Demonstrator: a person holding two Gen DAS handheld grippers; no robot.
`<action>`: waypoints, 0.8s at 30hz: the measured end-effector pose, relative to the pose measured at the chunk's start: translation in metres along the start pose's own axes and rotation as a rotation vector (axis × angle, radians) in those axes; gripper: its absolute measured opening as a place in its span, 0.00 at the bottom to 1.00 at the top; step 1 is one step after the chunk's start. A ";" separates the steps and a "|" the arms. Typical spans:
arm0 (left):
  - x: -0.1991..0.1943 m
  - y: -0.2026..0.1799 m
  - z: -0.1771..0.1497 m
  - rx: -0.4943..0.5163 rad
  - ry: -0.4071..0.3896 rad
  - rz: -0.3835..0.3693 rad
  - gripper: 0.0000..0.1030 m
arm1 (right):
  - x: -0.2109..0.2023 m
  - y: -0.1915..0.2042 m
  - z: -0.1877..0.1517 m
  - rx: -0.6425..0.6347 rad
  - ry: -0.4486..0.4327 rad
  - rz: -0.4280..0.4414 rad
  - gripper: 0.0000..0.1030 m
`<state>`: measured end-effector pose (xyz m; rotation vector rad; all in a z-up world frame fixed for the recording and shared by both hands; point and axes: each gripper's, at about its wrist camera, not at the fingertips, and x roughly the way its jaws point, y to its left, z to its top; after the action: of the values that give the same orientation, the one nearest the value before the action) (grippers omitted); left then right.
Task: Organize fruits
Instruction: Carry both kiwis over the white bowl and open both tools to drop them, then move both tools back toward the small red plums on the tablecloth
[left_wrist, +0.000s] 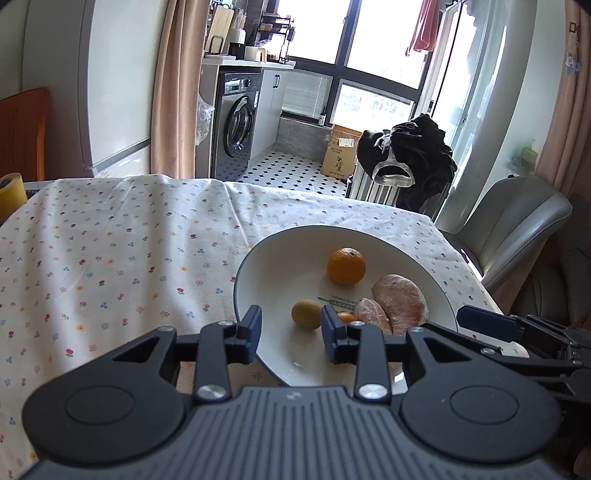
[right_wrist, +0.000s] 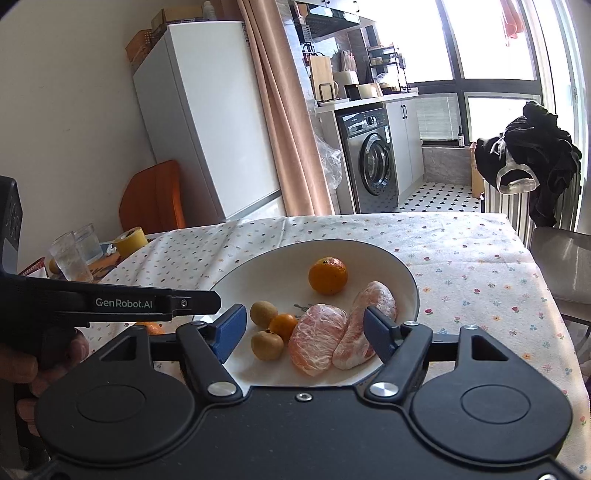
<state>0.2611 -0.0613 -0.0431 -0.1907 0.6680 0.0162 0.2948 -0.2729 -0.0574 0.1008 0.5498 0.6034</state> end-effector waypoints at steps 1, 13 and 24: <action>-0.002 0.002 0.000 -0.002 -0.003 0.012 0.44 | 0.000 -0.001 0.000 0.002 0.001 -0.001 0.69; -0.027 0.022 -0.004 -0.036 -0.047 0.077 0.85 | 0.003 0.002 -0.001 0.008 0.015 0.029 0.88; -0.050 0.040 -0.012 -0.058 -0.059 0.107 0.88 | 0.008 0.010 -0.002 0.004 0.023 0.015 1.00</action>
<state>0.2114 -0.0215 -0.0283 -0.2090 0.6183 0.1431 0.2941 -0.2607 -0.0598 0.1022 0.5731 0.6185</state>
